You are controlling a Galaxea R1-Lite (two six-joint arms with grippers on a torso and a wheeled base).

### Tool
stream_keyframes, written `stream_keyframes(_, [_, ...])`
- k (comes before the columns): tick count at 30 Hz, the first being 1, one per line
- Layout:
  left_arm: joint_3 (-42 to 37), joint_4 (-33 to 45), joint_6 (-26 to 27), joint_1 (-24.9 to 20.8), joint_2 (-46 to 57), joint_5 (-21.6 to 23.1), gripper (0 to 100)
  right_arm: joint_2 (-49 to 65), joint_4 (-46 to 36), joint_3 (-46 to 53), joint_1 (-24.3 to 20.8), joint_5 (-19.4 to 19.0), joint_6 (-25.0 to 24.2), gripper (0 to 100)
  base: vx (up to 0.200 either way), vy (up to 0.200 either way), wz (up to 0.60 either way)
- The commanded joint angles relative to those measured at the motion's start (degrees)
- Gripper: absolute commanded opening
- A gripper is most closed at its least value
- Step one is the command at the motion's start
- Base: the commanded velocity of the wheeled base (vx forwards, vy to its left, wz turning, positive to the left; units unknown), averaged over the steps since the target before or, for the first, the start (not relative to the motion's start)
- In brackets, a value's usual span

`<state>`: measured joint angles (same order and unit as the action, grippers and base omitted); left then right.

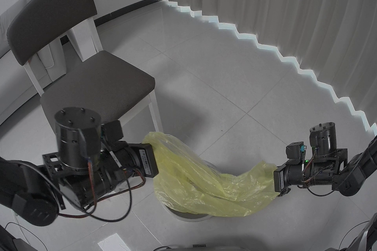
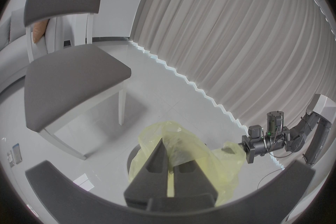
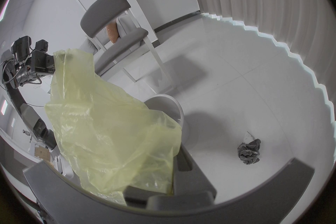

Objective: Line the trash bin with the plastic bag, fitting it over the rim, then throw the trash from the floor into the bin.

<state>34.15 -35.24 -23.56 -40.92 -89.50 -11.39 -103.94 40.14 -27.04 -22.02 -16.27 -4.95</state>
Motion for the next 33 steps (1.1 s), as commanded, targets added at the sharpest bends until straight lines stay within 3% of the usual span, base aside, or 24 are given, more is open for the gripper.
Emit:
stream_keyframes(1, [-0.7, -7.3, -2.1, 0.3, -12.5, 0.7, 0, -8.7, 1.1, -2.5, 0.2, 0.0, 0.3, 0, 0.0, 0.0, 0.0])
stream_keyframes(6, [0.0, -9.4, -2.1, 1.5, -15.3, 3.0, 0, -11.3, 3.6, -4.0, 0.3, -0.2, 0.3, 0, 0.0, 0.0, 0.0])
stream_keyframes(9, [-0.3, -9.5, -2.3, 3.7, -16.8, 6.1, 0, -13.0, 4.6, -5.4, 0.5, -0.2, 0.3, 0, 0.0, 0.0, 0.0])
stream_keyframes(19, [-2.1, -12.9, -2.3, 10.6, -20.4, 9.2, 0, -18.6, 4.5, -10.2, 0.1, -0.3, 0.1, 0, 0.0, 0.0, 0.0])
stream_keyframes(22, [-3.3, -13.1, -2.6, 13.1, -22.6, 12.6, 0, -22.2, 4.3, -13.8, -0.3, -0.3, -0.1, 0, 0.0, 0.0, 0.0])
stream_keyframes(33, [-5.4, -15.2, -3.9, 12.5, -25.2, 13.0, 0, -27.6, 4.1, -16.1, -2.5, -0.3, -0.2, 0, 0.0, 0.0, 0.0])
